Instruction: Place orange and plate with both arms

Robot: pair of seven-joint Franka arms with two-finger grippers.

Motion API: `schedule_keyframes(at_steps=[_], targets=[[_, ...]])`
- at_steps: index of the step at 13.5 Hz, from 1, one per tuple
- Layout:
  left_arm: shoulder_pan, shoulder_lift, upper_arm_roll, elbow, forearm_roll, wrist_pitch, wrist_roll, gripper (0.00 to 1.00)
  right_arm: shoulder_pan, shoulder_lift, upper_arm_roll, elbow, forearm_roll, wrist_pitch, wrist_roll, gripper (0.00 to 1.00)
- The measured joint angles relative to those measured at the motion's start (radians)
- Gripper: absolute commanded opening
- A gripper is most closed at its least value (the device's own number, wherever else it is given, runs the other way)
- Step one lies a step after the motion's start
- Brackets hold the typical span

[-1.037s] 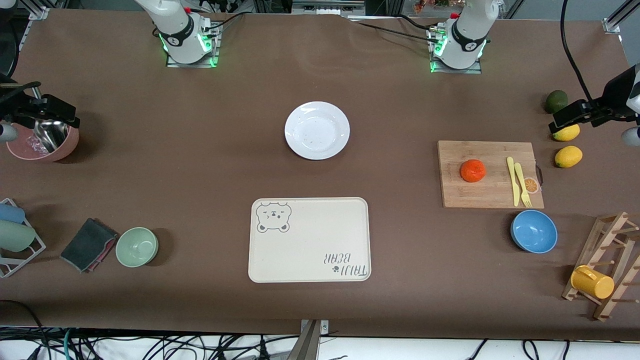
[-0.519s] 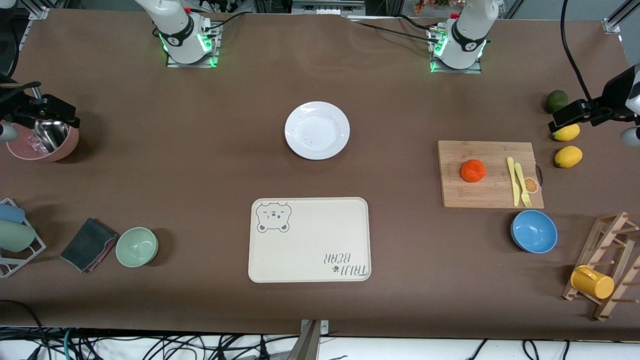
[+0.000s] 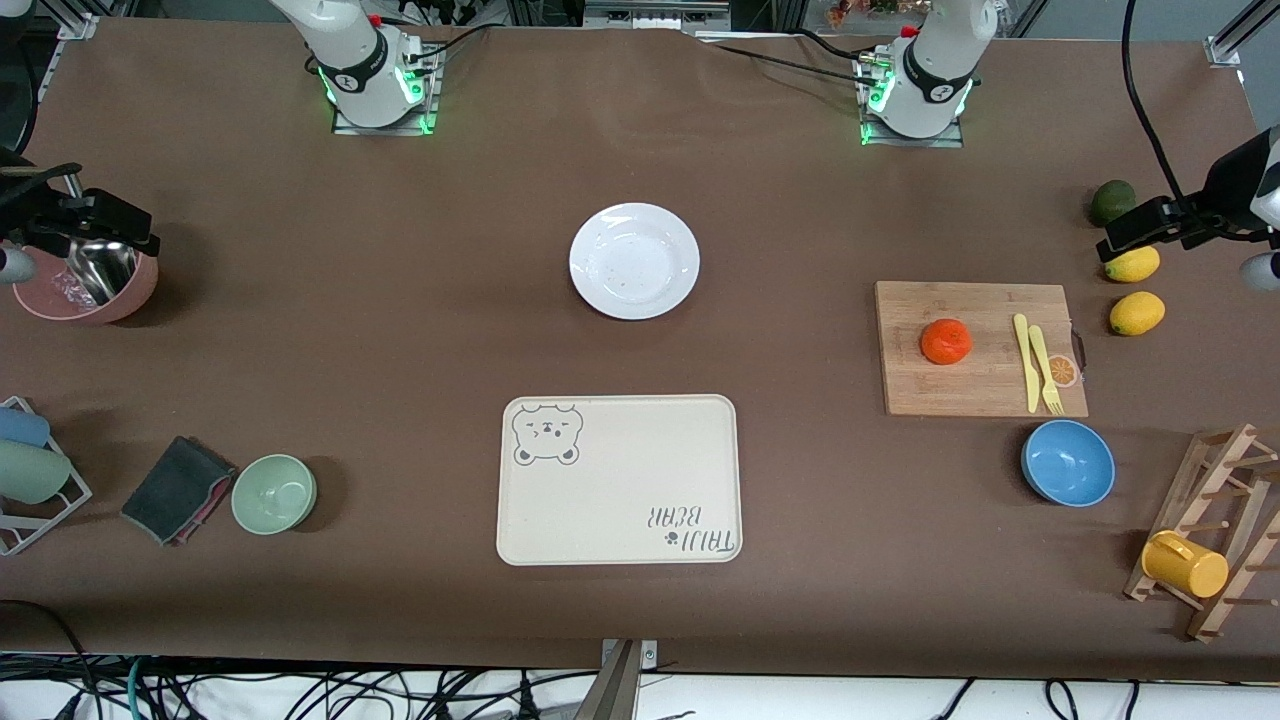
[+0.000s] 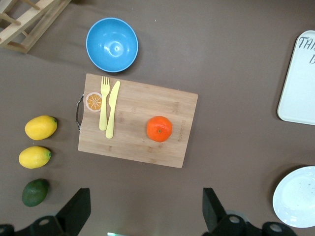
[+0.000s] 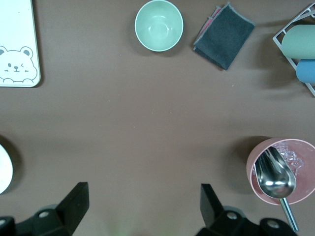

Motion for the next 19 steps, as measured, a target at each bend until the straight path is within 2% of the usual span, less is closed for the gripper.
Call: schedule_keyframes(at_steps=[11, 12, 15, 17, 19], targets=[[-0.003, -0.023, -0.013, 0.012, 0.0, -0.043, 0.001, 1.0, 0.0, 0.0, 0.0, 0.0, 0.0, 0.0, 0.0, 1.0], [-0.015, -0.023, -0.006, 0.012, 0.0, -0.043, 0.001, 1.0, 0.0, 0.0, 0.0, 0.0, 0.0, 0.0, 0.0, 1.0], [-0.127, -0.018, 0.088, -0.002, 0.0, -0.045, 0.001, 1.0, 0.0, 0.0, -0.002, 0.0, 0.0, 0.0, 0.0, 1.0], [-0.141, -0.012, 0.109, -0.02, 0.0, -0.036, 0.001, 1.0, -0.001, 0.0, -0.003, 0.0, 0.0, 0.0, 0.0, 1.0], [-0.141, -0.007, 0.115, -0.069, 0.0, 0.031, 0.002, 1.0, -0.002, 0.0, -0.003, 0.0, 0.0, 0.0, 0.0, 1.0]])
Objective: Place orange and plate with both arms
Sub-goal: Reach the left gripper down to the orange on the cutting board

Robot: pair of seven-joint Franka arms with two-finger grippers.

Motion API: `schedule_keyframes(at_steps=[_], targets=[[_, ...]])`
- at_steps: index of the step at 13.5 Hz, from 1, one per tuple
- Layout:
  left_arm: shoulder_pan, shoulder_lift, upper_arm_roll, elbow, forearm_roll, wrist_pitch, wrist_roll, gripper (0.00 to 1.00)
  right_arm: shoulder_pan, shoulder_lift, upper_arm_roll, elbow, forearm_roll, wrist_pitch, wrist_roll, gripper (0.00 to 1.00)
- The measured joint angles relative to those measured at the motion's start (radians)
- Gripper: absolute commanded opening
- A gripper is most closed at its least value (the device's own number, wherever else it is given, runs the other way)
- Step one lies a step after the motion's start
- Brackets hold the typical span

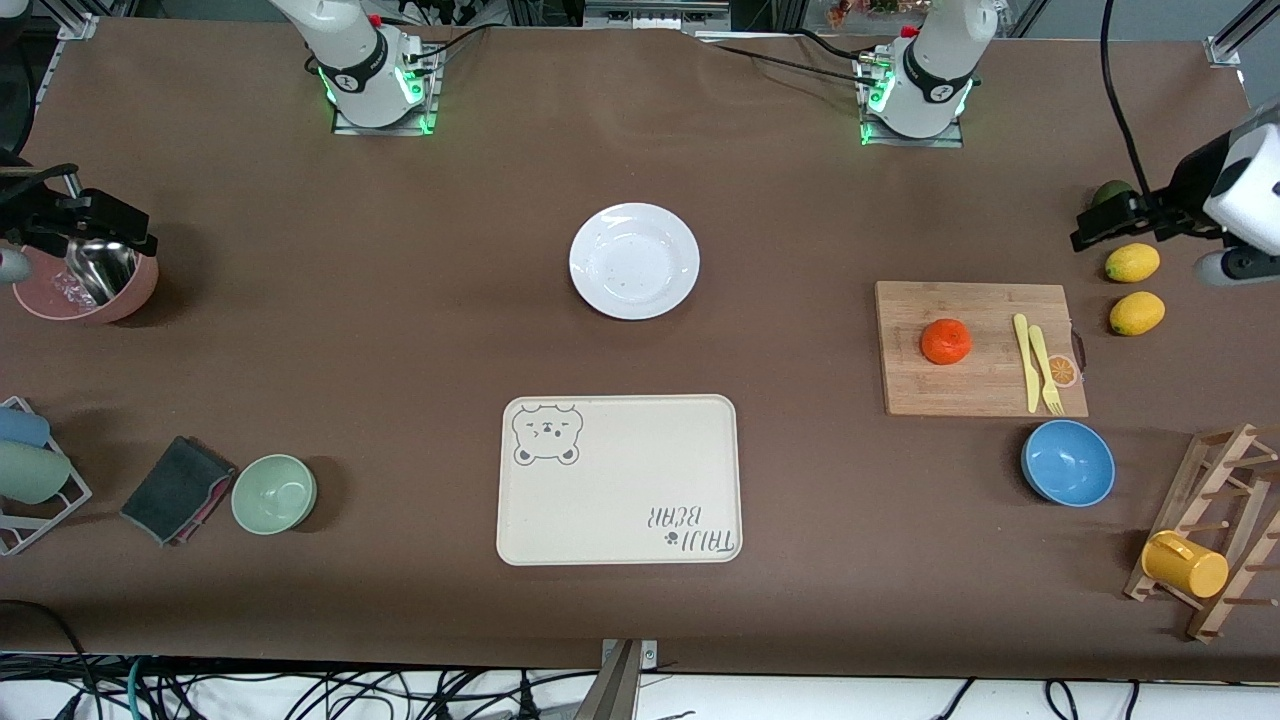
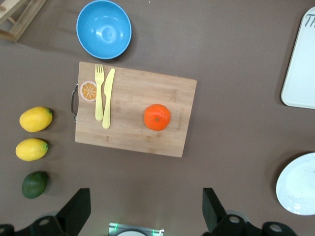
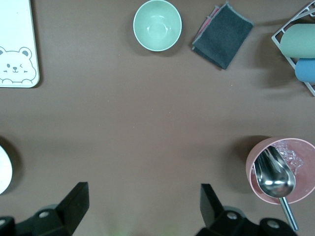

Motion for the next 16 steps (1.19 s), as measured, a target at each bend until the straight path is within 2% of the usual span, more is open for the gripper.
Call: schedule_keyframes(at_steps=[6, 13, 16], targets=[[0.001, 0.014, 0.005, -0.218, 0.017, 0.259, 0.0, 1.0, -0.001, 0.0, -0.001, 0.0, 0.0, -0.001, 0.0, 1.0], [0.015, 0.038, 0.012, -0.546, 0.018, 0.641, 0.003, 1.0, -0.001, 0.0, 0.0, 0.0, 0.0, -0.001, 0.0, 1.0], [0.015, 0.089, 0.011, -0.597, 0.018, 0.755, 0.003, 1.0, -0.001, 0.0, 0.0, 0.0, 0.0, -0.001, 0.0, 1.0]])
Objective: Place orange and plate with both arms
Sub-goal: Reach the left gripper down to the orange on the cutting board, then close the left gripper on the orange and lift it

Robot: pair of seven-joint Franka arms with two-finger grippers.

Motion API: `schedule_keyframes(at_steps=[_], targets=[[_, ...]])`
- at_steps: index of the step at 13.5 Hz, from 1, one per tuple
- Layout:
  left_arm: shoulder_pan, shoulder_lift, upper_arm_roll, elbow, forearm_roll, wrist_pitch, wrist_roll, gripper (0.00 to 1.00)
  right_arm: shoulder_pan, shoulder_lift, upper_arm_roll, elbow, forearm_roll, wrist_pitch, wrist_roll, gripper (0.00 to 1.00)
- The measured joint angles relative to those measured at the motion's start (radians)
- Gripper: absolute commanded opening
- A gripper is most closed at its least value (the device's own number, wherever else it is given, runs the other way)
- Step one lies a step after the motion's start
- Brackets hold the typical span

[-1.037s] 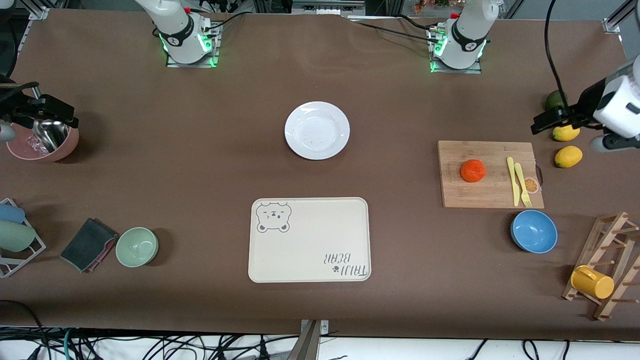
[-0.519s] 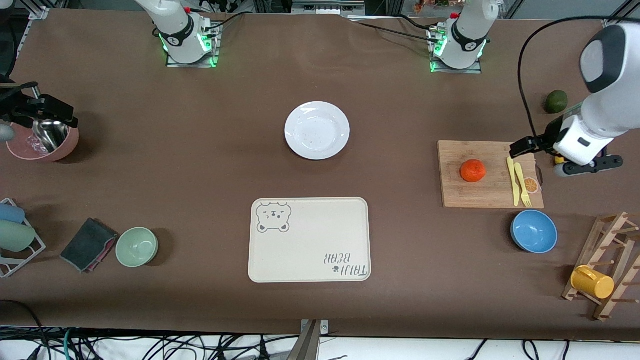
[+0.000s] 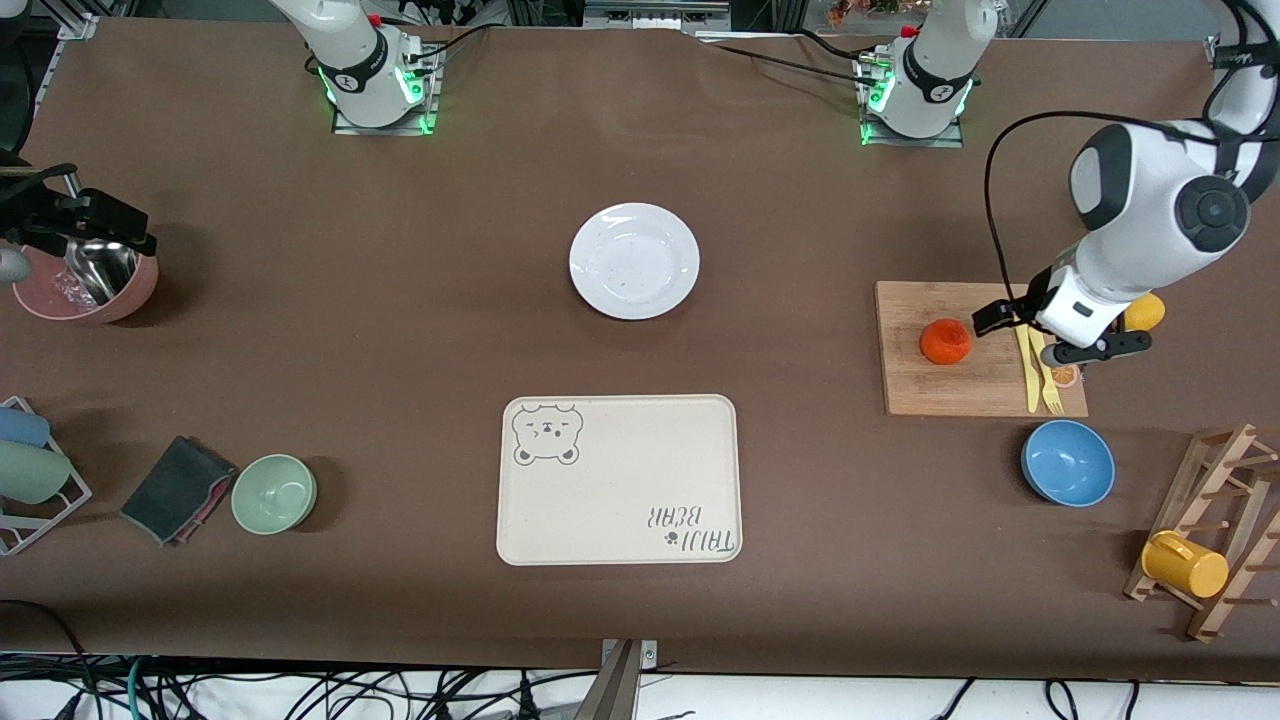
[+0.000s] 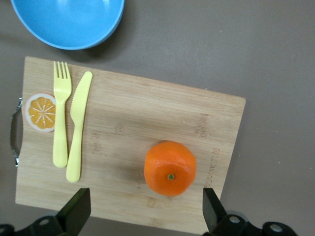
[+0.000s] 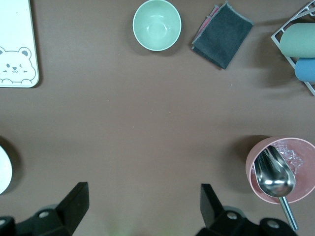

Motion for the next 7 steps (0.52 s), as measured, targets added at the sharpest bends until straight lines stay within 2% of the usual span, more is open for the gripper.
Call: schedule_keyframes(at_steps=[7], targets=[[0.0, 0.089, -0.015, -0.004, 0.0, 0.106, 0.002, 1.0, 0.001, 0.0, 0.004, 0.0, 0.003, 0.0, 0.0, 1.0]])
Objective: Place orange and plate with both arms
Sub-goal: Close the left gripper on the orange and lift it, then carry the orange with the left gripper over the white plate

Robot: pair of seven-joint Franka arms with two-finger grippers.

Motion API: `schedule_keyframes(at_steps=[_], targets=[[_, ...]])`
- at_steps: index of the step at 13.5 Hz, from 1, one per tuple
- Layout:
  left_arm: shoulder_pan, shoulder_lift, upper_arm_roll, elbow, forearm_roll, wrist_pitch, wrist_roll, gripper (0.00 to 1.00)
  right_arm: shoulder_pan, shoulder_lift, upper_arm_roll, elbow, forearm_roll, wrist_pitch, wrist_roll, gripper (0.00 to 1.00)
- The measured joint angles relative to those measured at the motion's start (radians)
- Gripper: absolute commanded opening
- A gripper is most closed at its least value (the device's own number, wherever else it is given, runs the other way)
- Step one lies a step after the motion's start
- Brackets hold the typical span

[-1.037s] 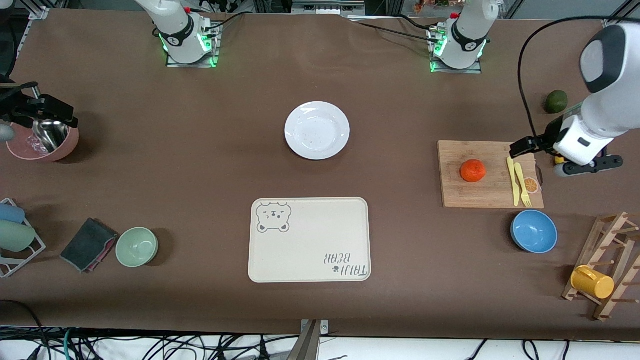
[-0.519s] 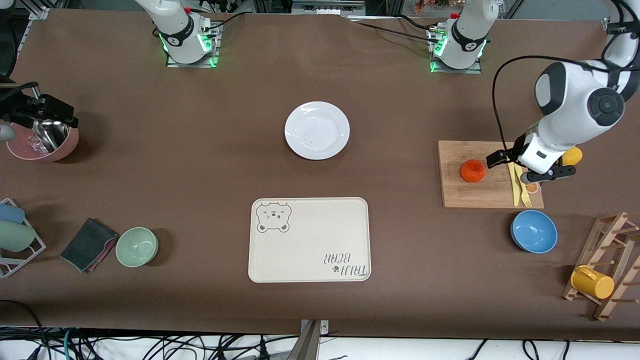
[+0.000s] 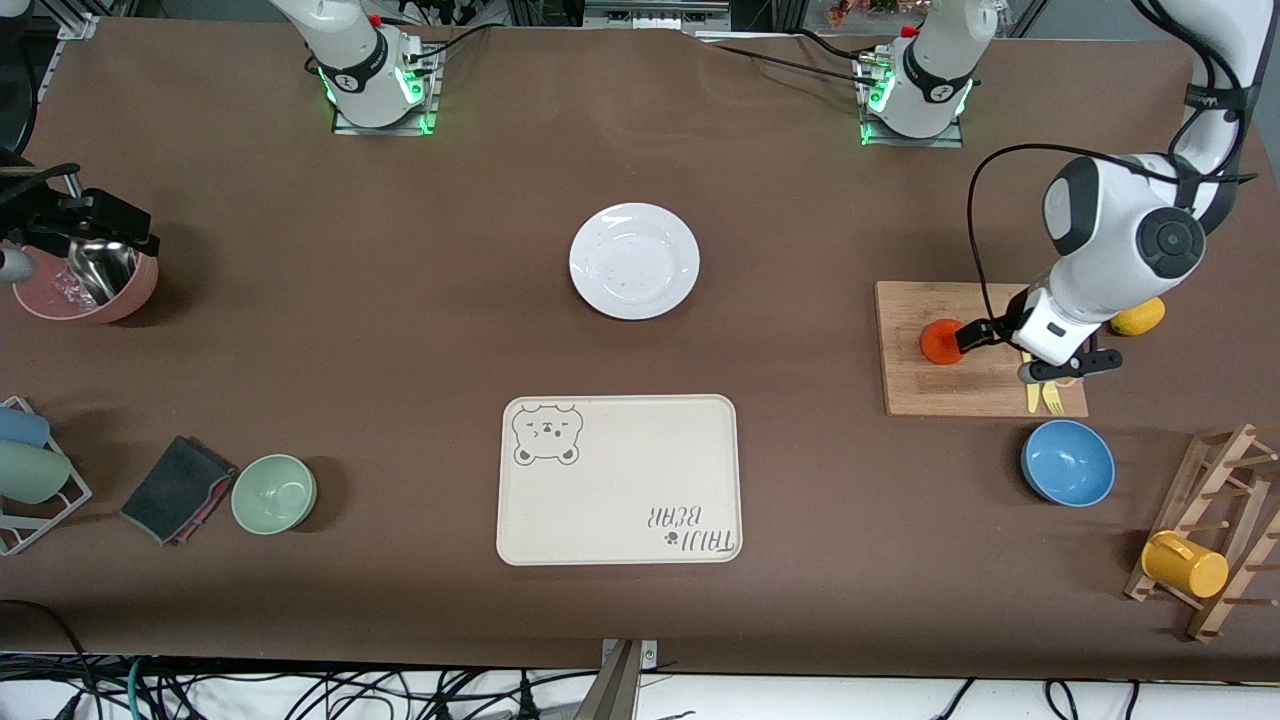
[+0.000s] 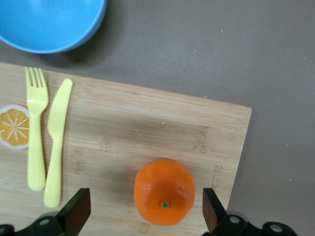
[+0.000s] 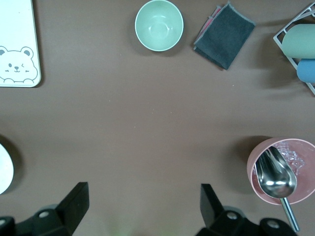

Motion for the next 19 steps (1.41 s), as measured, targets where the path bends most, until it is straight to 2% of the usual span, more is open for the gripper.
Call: schedule_keyframes(at_steps=[4, 9, 10, 11, 12, 13, 14, 17, 19], targets=[[0.0, 0.06, -0.022, -0.025, 0.0, 0.07, 0.0, 1.0, 0.0, 0.0, 0.0, 0.0, 0.0, 0.0, 0.0, 1.0], [0.0, 0.087, -0.022, -0.071, 0.0, 0.107, 0.002, 1.0, 0.0, 0.0, 0.001, 0.0, 0.0, 0.0, 0.0, 1.0], [0.0, 0.089, -0.022, -0.075, 0.0, 0.107, 0.002, 0.87, 0.0, 0.0, 0.001, 0.0, 0.0, 0.0, 0.0, 1.0], [0.0, 0.089, -0.022, -0.077, 0.0, 0.107, 0.002, 0.52, 0.0, 0.0, 0.001, 0.0, 0.0, 0.0, 0.0, 1.0], [0.0, 0.089, -0.022, -0.079, 0.0, 0.107, 0.002, 0.24, 0.0, 0.0, 0.001, 0.0, 0.0, 0.0, 0.0, 1.0], [0.0, 0.089, -0.022, -0.079, 0.0, 0.108, 0.002, 0.05, 0.0, 0.0, 0.001, 0.0, 0.001, 0.0, 0.0, 1.0], [0.0, 0.087, -0.022, -0.079, 0.0, 0.109, 0.002, 0.0, 0.0, 0.0, 0.001, 0.0, 0.001, 0.0, 0.0, 1.0], [0.0, 0.076, -0.049, -0.073, 0.0, 0.123, 0.002, 0.0, 0.0, 0.0, 0.001, 0.0, 0.001, 0.0, 0.0, 1.0], [-0.001, 0.03, -0.096, -0.06, 0.0, 0.126, 0.002, 0.0, 0.0, 0.0, 0.001, 0.0, 0.001, 0.0, 0.0, 1.0]])
